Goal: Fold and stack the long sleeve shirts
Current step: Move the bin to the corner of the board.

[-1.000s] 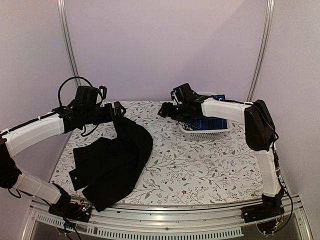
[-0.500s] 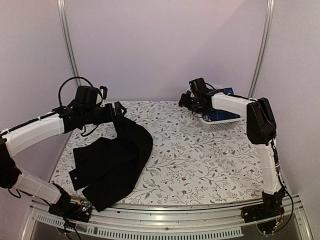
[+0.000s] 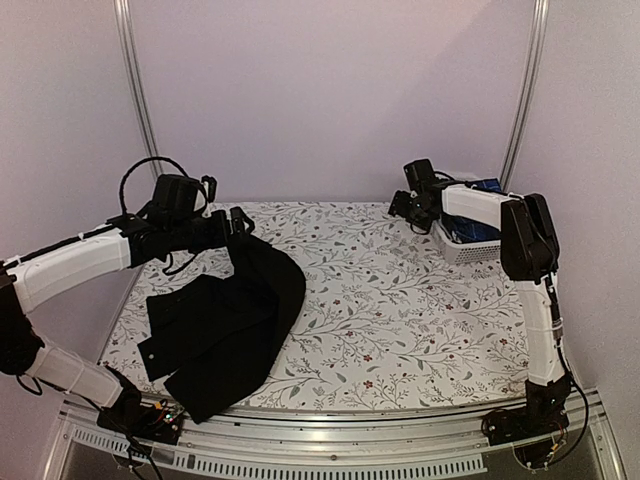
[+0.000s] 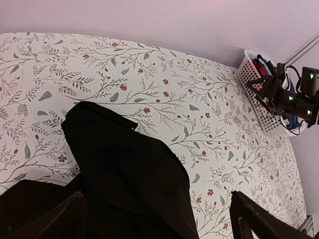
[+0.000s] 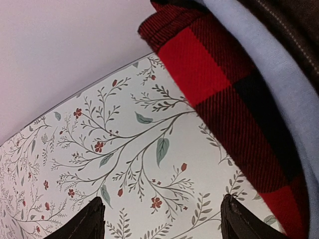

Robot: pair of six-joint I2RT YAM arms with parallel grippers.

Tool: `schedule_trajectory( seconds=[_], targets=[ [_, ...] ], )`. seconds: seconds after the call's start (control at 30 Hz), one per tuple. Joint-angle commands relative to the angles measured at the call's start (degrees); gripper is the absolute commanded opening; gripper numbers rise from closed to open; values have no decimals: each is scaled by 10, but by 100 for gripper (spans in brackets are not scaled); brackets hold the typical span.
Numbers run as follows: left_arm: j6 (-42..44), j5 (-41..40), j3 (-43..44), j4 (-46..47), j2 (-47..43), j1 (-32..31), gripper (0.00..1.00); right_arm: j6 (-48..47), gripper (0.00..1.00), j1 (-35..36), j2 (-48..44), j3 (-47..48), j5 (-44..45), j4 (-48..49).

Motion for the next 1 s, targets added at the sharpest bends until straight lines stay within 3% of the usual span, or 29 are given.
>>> schedule_trajectory(
  seconds=[0.0, 0.23, 0.43, 0.63, 0.83, 0.97],
  targets=[
    [-11, 10, -19, 0, 11, 4, 100, -36, 79, -21, 6, -14, 1, -37],
    [-32, 19, -57, -8, 8, -20, 99, -118, 84, 48, -60, -33, -23, -33],
    [-83, 7, -107, -18, -15, -30, 83, -153, 84, 157, -117, -91, -56, -14],
    [-127, -44, -154, -54, -82, -28, 81, -155, 84, 270, -160, -143, -85, 1],
    [-136, -58, -175, -99, -109, -27, 81, -143, 84, 349, -154, -134, -90, 0],
    [-139, -49, -184, -104, -120, -27, 81, -127, 79, 358, -118, -118, -87, -9]
  ],
)
